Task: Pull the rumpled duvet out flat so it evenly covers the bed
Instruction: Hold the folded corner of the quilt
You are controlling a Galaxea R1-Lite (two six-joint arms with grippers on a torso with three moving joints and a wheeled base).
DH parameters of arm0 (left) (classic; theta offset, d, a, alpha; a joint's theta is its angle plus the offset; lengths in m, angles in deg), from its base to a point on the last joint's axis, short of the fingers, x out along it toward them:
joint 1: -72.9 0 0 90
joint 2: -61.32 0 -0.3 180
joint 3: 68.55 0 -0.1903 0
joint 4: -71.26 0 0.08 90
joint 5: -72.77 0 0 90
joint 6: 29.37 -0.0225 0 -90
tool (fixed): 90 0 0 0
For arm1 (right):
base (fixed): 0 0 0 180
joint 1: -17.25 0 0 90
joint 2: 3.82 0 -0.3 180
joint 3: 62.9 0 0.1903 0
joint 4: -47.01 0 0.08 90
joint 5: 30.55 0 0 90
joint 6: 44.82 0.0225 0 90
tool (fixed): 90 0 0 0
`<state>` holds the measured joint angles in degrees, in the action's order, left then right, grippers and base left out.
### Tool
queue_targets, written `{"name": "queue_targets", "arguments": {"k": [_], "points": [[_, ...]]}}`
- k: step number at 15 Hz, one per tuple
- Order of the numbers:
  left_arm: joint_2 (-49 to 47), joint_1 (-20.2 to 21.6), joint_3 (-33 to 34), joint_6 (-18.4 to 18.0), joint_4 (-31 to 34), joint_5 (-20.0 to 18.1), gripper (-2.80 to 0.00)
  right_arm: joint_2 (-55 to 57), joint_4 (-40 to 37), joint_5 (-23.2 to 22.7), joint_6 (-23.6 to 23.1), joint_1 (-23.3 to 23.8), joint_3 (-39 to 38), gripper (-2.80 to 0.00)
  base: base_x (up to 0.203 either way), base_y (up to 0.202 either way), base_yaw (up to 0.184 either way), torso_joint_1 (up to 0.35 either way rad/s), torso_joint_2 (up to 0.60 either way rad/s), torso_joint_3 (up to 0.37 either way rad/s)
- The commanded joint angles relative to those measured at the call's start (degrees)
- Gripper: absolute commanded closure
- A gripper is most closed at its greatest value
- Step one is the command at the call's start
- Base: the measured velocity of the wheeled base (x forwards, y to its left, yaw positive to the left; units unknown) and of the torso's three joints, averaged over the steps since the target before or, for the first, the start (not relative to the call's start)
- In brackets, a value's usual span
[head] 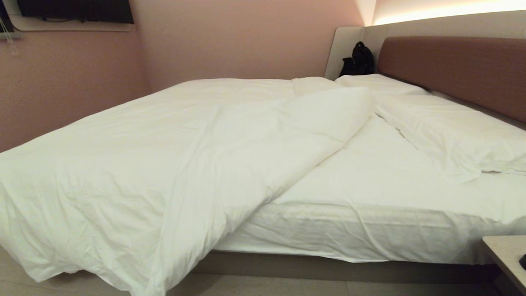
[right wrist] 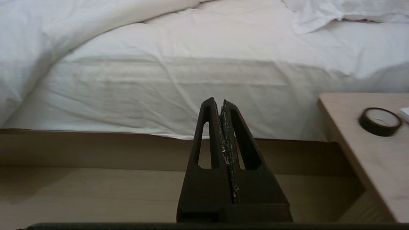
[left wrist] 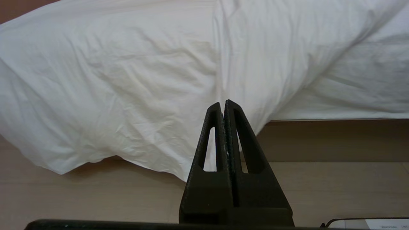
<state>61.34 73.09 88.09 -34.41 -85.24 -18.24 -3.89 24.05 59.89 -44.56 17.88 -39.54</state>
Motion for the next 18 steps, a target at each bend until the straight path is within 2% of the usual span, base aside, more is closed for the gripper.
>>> {"name": "queue_targets", "arguments": {"k": [1,12,18], "points": [[-0.02,-0.02,0.0,-0.05,0.04,-0.13,0.0,0.07,0.04,0.0,0.0,-0.08,0.0,0.0,0.0,-0.142,-0.005,0.0,0.0,0.0],[-0.02,-0.02,0.0,-0.05,-0.13,0.05,0.0,0.07,0.04,0.0,0.0,-0.01,0.0,0.0,0.0,-0.007,0.0,0.0,0.0,0.001],[-0.02,-0.02,0.0,-0.05,-0.05,-0.04,0.0,0.07,0.04,0.0,0.0,-0.01,0.0,0.0,0.145,0.0,0.0,0.002,0.0,0.001]]}}
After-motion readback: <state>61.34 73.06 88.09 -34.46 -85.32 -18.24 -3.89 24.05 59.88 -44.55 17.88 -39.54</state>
